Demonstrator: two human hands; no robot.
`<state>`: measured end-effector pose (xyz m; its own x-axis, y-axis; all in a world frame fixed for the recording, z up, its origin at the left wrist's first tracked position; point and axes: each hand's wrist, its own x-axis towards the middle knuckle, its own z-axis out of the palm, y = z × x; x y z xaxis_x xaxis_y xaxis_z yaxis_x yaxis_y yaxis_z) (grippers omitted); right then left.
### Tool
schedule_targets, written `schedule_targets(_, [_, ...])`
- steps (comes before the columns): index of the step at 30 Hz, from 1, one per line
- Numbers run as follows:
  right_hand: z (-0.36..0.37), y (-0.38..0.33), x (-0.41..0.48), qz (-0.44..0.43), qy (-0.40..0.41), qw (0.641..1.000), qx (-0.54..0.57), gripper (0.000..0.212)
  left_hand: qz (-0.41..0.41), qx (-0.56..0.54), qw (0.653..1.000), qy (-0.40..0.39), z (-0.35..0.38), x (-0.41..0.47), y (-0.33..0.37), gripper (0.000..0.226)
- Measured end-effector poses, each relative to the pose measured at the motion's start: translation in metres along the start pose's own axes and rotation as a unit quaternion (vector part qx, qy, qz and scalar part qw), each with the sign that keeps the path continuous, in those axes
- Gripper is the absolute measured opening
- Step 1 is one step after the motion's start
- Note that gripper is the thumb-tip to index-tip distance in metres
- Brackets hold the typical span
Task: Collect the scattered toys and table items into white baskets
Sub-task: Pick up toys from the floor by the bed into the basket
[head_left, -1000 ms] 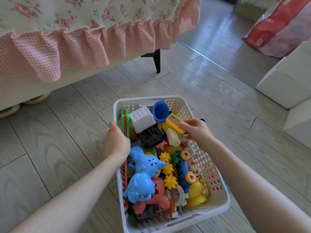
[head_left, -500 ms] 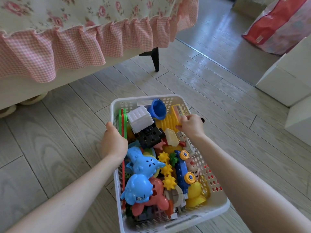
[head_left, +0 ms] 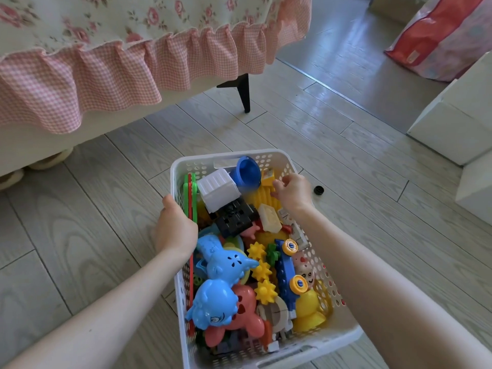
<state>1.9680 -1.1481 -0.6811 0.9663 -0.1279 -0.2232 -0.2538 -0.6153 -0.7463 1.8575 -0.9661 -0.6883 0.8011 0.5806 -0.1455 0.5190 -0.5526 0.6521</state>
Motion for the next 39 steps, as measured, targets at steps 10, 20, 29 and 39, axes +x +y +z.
schedule_targets(10, [-0.062, 0.032, 0.031, 0.055, 0.16, 0.97, 0.173, 0.015, -0.003, -0.002, 1.0, 0.001, 0.0, -0.001, 0.002, 0.036])
schedule_targets(20, [-0.051, 0.111, 0.081, 0.083, 0.111, 0.988, -0.071, 0.028, -0.008, -0.021, 1.0, 0.009, 0.007, 0.003, -0.001, 0.032])
schedule_targets(29, [-0.021, 0.131, 0.118, 0.051, 0.017, 0.978, -0.201, 0.046, 0.002, -0.018, 0.999, 0.029, 0.007, 0.0, 0.003, 0.027])
schedule_targets(39, [-0.022, 0.127, 0.121, 0.061, 0.042, 0.974, -0.215, 0.029, 0.01, -0.009, 0.999, 0.03, 0.008, 0.0, 0.004, 0.023])
